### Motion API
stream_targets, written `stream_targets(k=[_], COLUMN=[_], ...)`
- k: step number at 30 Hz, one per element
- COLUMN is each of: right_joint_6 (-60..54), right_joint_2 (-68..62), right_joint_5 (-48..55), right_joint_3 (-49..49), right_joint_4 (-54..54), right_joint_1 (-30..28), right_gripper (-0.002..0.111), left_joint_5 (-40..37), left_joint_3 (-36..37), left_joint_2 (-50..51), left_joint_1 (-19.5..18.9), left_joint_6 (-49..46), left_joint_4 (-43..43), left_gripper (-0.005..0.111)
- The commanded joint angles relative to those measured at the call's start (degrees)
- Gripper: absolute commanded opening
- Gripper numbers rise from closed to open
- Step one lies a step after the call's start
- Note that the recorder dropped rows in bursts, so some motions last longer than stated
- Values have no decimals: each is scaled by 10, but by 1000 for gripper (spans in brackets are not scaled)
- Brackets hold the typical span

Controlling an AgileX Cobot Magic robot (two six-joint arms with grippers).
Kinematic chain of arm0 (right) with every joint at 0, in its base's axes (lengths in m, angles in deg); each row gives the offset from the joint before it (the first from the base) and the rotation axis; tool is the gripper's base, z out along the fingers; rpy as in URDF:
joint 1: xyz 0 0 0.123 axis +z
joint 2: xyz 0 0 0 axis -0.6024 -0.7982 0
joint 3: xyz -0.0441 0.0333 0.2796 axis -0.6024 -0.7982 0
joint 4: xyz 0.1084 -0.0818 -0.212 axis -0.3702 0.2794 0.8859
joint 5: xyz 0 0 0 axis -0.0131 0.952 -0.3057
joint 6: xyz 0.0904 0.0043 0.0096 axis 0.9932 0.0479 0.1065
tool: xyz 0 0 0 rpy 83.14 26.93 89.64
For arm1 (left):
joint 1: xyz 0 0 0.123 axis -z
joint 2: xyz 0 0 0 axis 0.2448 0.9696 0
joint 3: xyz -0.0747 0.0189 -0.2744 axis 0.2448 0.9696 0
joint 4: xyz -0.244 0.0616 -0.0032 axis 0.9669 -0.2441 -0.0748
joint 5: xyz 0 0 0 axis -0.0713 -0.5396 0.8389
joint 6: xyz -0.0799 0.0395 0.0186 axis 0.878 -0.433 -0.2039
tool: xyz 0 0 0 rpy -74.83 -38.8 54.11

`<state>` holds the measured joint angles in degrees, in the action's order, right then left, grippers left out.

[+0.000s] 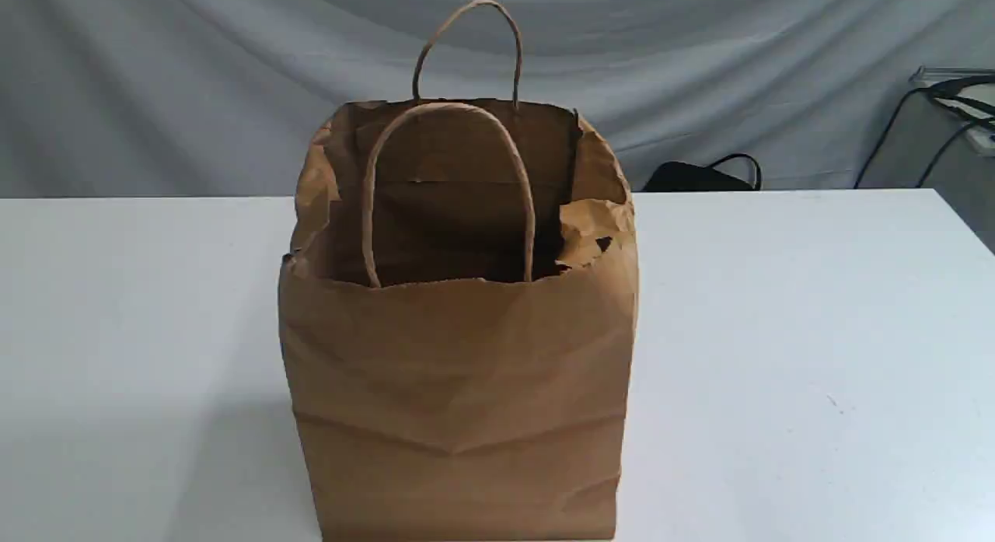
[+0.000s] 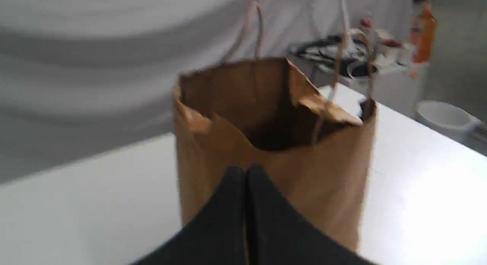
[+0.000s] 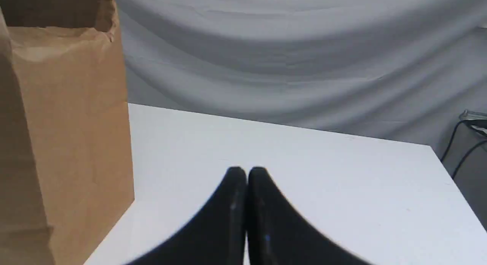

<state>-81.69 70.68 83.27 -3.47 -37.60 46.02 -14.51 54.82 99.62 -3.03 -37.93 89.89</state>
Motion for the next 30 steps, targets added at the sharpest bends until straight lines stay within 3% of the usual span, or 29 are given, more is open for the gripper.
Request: stream_targets(k=[1, 8, 16, 23, 30], right_joint_6=[3, 0, 0, 3, 3], right_joint_2=[4, 4, 4, 4, 4], right_joint_5=[-6, -6, -6, -6, -6], right_joint_3=[-2, -2, -2, -2, -2], right_joint_4=[-2, -2, -2, -2, -2], right_joint_1=[-4, -4, -4, -4, -4], right_gripper=[0, 0, 0, 0, 0], left_joint_5=[115, 197, 208, 211, 213], left_joint_3=[44, 174, 286, 338, 338], left_joint_2=[-34, -99, -175, -175, -175], left_joint_1=[-30, -78, -105, -105, -105], left_joint_6=[-11, -12, -13, -15, -15], left_joint_4=[-4, -4, -16, -18, -19], left_gripper=[0, 0, 0, 0, 0])
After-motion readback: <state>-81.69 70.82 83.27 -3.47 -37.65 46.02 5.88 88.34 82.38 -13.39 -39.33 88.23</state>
